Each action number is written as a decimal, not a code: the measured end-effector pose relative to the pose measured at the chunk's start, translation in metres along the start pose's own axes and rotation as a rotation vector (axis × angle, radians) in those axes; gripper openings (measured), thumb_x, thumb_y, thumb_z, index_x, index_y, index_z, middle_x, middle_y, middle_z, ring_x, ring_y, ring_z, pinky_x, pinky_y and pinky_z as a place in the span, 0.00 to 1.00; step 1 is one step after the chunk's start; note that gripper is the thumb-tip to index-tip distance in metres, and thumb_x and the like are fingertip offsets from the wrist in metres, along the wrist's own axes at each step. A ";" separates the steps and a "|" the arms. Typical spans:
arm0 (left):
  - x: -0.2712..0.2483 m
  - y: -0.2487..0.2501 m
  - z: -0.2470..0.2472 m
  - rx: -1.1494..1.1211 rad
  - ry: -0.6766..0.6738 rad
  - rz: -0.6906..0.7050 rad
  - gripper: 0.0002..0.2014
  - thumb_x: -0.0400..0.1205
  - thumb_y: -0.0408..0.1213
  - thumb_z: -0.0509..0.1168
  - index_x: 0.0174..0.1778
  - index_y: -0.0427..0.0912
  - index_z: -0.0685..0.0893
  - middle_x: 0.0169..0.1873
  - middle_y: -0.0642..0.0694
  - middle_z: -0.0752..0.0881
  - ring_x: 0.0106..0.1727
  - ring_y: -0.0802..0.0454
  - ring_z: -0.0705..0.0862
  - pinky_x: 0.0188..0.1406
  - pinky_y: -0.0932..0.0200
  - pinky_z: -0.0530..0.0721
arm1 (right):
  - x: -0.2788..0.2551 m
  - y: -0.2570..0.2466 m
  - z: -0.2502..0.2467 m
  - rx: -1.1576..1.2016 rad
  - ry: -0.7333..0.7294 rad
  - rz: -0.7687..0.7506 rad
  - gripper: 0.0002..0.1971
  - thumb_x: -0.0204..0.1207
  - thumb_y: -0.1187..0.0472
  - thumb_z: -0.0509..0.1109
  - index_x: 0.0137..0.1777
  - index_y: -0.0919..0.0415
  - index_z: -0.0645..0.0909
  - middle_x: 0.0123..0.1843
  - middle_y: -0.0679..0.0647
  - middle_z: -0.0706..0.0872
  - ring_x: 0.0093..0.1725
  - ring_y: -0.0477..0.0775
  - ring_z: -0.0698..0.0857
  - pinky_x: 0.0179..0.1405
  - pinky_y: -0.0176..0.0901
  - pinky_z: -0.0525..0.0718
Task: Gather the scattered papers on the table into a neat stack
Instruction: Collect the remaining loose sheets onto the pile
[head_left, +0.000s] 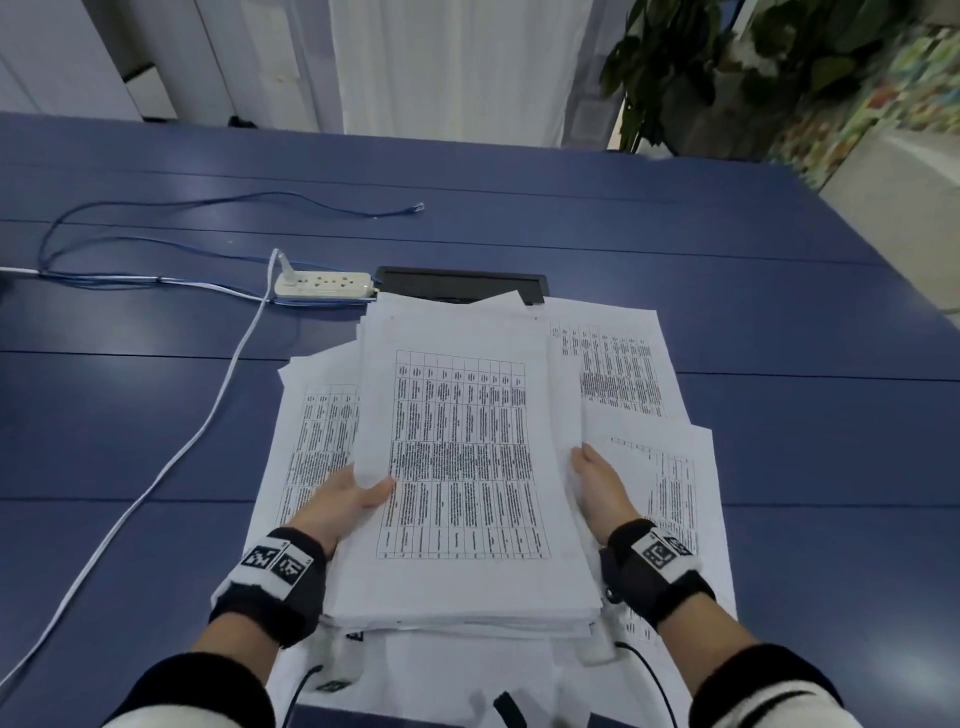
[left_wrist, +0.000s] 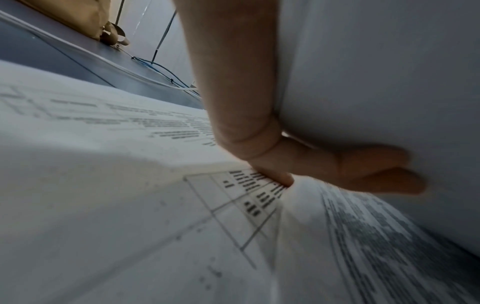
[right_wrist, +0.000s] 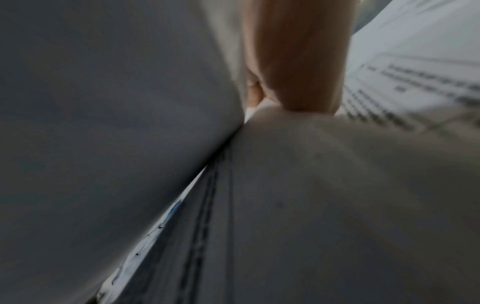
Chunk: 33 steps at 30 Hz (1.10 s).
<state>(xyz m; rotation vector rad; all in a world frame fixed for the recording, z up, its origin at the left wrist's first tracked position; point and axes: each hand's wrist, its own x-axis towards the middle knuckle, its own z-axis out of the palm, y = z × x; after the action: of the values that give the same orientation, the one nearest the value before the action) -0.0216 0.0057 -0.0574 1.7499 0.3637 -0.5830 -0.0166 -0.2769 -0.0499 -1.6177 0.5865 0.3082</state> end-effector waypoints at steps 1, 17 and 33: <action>-0.001 0.001 0.001 0.000 -0.001 0.004 0.20 0.80 0.41 0.66 0.66 0.38 0.78 0.56 0.41 0.87 0.58 0.40 0.85 0.65 0.36 0.78 | -0.003 -0.003 0.002 0.029 -0.022 0.018 0.25 0.86 0.51 0.51 0.79 0.61 0.62 0.79 0.55 0.67 0.80 0.55 0.64 0.77 0.45 0.60; -0.014 0.002 0.000 -0.497 -0.075 -0.048 0.33 0.65 0.43 0.80 0.64 0.42 0.75 0.42 0.46 0.92 0.42 0.54 0.91 0.36 0.62 0.88 | -0.008 -0.018 -0.002 0.157 -0.374 -0.173 0.30 0.78 0.70 0.66 0.78 0.52 0.63 0.70 0.53 0.80 0.61 0.52 0.84 0.61 0.47 0.84; -0.011 0.001 0.005 -0.110 0.159 -0.104 0.31 0.74 0.32 0.72 0.72 0.36 0.70 0.67 0.39 0.79 0.68 0.38 0.77 0.74 0.40 0.69 | 0.013 0.005 0.024 -0.129 -0.272 0.069 0.25 0.78 0.74 0.61 0.75 0.67 0.63 0.67 0.64 0.78 0.59 0.64 0.82 0.60 0.58 0.82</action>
<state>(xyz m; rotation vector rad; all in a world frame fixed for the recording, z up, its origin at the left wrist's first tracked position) -0.0313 0.0011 -0.0510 1.6829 0.5903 -0.4899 -0.0052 -0.2564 -0.0638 -1.6459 0.4210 0.6165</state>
